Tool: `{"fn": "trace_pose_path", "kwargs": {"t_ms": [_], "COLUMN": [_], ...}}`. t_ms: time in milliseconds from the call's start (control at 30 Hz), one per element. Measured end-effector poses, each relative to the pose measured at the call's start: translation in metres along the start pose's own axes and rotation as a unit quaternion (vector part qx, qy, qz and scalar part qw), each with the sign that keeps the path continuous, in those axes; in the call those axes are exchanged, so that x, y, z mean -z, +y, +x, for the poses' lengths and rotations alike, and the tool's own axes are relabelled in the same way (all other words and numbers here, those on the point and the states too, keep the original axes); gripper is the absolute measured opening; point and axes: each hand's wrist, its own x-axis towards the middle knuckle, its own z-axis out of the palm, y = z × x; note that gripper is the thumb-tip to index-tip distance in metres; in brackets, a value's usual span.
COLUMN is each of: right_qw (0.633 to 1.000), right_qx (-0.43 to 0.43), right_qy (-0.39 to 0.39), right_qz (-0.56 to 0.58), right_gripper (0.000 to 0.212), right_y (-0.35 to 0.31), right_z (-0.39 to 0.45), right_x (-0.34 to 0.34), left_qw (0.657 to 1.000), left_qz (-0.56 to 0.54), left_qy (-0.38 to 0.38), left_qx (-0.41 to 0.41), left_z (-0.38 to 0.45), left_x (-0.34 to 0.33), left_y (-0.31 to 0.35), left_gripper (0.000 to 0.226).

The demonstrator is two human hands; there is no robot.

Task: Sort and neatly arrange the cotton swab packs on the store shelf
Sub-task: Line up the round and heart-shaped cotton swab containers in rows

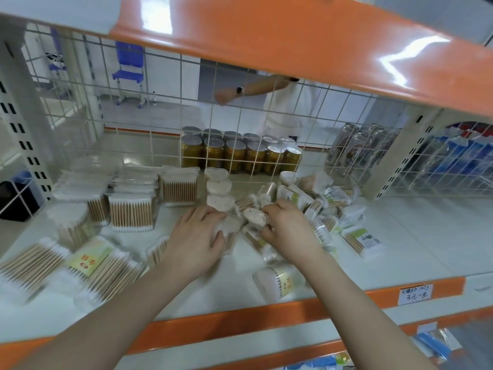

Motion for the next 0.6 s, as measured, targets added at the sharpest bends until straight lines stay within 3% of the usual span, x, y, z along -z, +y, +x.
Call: {"fn": "trace_pose_path", "kwargs": {"t_ms": [167, 433, 600], "right_qw": [0.996, 0.986, 0.980], "right_qx": [-0.010, -0.017, -0.019], "right_qy": [0.046, 0.085, 0.114], "right_qz": [0.073, 0.144, 0.159], "right_gripper": [0.031, 0.036, 0.032], "right_y": [0.000, -0.004, -0.004], "right_z": [-0.002, -0.002, -0.005], "right_x": [0.011, 0.030, 0.044], "left_qw": [1.000, 0.999, 0.998], "left_qz": [0.013, 0.023, 0.025], "left_qy": [0.004, 0.025, 0.034], "left_qx": [0.000, -0.028, -0.056], "left_z": [0.001, -0.004, -0.004], "left_x": [0.003, 0.005, 0.002], "left_y": [0.000, -0.001, 0.001], "left_gripper": [0.063, 0.049, 0.057]}}
